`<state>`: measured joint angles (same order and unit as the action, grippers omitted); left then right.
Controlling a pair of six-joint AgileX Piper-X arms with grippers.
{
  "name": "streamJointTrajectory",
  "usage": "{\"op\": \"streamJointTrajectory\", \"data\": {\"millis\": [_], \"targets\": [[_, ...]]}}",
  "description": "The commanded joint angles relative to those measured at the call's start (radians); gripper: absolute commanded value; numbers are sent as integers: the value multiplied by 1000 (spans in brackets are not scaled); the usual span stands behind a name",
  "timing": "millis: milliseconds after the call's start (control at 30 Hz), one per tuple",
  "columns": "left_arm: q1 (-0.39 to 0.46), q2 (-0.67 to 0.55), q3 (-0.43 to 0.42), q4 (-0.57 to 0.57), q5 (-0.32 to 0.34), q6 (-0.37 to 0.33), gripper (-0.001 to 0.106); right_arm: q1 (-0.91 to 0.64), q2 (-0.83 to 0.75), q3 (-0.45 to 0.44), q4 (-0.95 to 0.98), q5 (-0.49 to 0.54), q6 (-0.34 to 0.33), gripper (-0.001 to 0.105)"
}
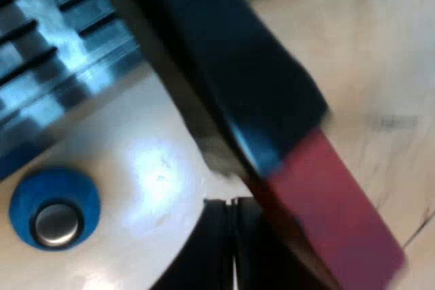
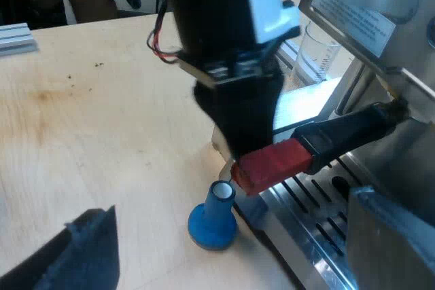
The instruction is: Put the handle in the coffee machine
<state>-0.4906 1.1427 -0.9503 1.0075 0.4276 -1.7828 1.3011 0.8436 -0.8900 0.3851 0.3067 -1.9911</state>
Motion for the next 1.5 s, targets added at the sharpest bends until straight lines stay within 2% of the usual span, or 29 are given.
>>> {"op": "streamJointTrajectory", "data": {"millis": [33,100,167,333,367,467,700,833,933,1000,1067,1167,1400,1500], "targets": [[-27,-43,-28,-22,31,72,0,0,-9,-14,0,4,6,71],[-27,-52,-28,-23,-4,84,0,0,-9,-14,0,4,6,71],[-27,-78,-28,-13,-74,140,0,0,-9,-14,0,4,14,71],[-23,-97,-28,15,-142,194,0,0,-9,-14,0,4,44,71],[-22,-97,-28,19,-149,196,0,0,-9,-14,0,7,74,71],[-9,-120,-28,37,-189,203,0,0,-9,-14,0,12,110,71],[46,-189,-28,61,-193,226,0,0,-9,-14,0,14,110,71],[84,-246,-28,81,-193,270,0,0,-9,-14,0,36,110,71],[99,-287,-28,88,-193,270,0,0,-9,-14,0,57,110,71],[99,-305,-28,88,-193,270,0,0,-9,-14,0,57,114,71],[99,-328,-28,88,-193,270,0,0,-9,-14,0,57,157,71],[99,-351,-28,90,-193,275,0,0,-9,-14,0,57,184,71],[99,-376,-28,135,-193,296,0,0,-9,-14,0,57,193,71],[99,-385,-28,144,-193,306,7,0,-9,-14,0,57,193,71]]}}
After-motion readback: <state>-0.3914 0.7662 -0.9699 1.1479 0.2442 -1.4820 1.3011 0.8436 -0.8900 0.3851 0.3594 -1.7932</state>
